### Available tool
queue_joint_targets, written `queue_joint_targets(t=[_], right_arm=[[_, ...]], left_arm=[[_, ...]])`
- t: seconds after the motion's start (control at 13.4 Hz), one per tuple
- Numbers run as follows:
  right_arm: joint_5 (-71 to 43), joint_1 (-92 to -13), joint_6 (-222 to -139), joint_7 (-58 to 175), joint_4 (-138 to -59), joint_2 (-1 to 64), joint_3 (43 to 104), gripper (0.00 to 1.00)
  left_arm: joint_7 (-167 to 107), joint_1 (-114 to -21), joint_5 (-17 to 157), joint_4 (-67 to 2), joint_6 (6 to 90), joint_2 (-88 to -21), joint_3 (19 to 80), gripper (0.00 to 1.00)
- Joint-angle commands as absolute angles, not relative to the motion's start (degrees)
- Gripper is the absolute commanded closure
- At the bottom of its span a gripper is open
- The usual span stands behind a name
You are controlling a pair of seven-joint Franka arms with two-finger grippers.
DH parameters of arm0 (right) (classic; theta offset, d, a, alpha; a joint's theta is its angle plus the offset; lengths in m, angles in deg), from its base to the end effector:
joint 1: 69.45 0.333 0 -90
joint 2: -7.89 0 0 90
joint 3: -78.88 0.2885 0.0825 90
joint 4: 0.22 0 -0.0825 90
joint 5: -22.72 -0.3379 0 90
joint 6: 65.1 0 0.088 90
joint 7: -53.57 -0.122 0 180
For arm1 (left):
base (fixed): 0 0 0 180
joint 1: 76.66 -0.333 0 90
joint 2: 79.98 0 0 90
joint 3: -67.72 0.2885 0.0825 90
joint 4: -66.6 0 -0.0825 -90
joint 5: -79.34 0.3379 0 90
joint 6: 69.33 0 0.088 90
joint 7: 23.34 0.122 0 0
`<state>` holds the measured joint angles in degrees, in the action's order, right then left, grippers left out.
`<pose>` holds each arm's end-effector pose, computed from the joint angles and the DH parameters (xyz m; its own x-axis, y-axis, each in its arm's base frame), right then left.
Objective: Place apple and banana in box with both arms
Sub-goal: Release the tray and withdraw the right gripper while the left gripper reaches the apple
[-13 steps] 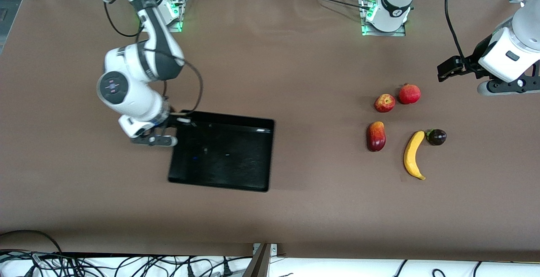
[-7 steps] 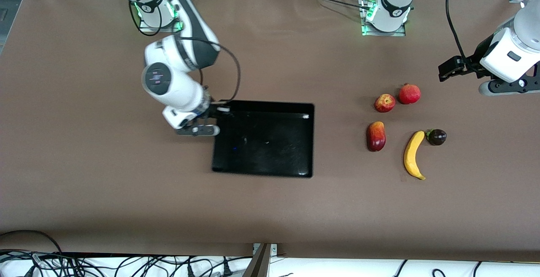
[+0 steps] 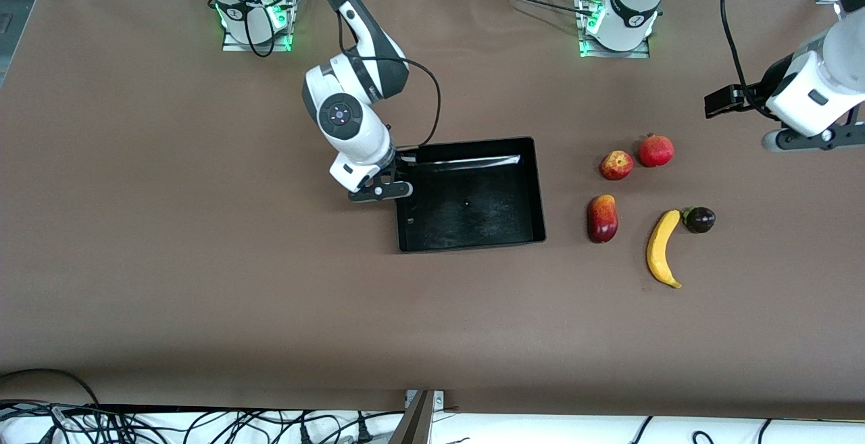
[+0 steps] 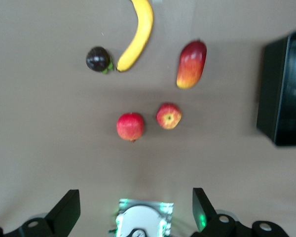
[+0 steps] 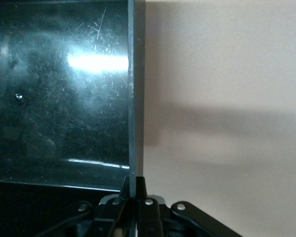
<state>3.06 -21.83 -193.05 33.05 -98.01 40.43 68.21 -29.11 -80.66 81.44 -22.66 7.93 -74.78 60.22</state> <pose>0.4811 0.3924 0.2562 0.9900 0.1044 -0.0949 0.0907 -0.9862 -0.1387 0.4990 -0.0229 0.5266 0.9556 0.0473 -0.2909 0.0329 -0.9980 -0.0542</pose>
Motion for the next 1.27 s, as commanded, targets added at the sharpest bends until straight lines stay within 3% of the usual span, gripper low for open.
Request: queue_joint_targets(t=[0.0, 0.15, 0.3, 0.37, 0.52, 0.67, 0.82, 1.19], right_arm=[[2.50, -20.85, -194.73, 33.17, -96.20, 42.52, 67.46, 1.00], [2.50, -20.85, -194.82, 33.44, -96.20, 42.70, 67.37, 0.68], [2.59, -21.02, -194.65, 33.96, -96.20, 42.17, 67.11, 0.09], [2.51, -21.28, -194.39, 34.49, -96.11, 41.21, 66.67, 0.00], [2.42, -21.29, -190.37, 34.41, -95.93, 36.92, 63.26, 0.00], [2.42, -21.29, -183.34, 34.58, -93.74, 32.44, 56.68, 0.00], [2.42, -21.29, -181.74, 35.02, -92.34, 29.27, 50.09, 0.00], [4.25, -21.29, -165.76, 45.20, -92.15, 20.48, 37.77, 0.00]], left_arm=[[-24.22, -81.67, 81.54, -26.45, 9.84, -70.76, 60.07, 0.00], [-24.22, -81.67, 81.54, -33.74, 17.99, -71.28, 59.90, 0.00], [-24.22, -81.67, 81.89, -41.73, 28.43, -72.07, 59.37, 0.00], [-24.22, -81.67, 82.15, -46.99, 35.02, -73.47, 59.37, 0.00], [-24.31, -81.67, 82.33, -56.58, 46.55, -74.97, 59.11, 0.00], [-24.40, -81.50, 82.33, -65.02, 58.14, -75.33, 58.67, 0.00], [-24.40, -81.15, 82.33, -72.32, 68.96, -74.89, 58.32, 0.00], [-26.84, -80.88, 82.07, -78.94, 85.24, -69.71, 57.79, 0.00]])
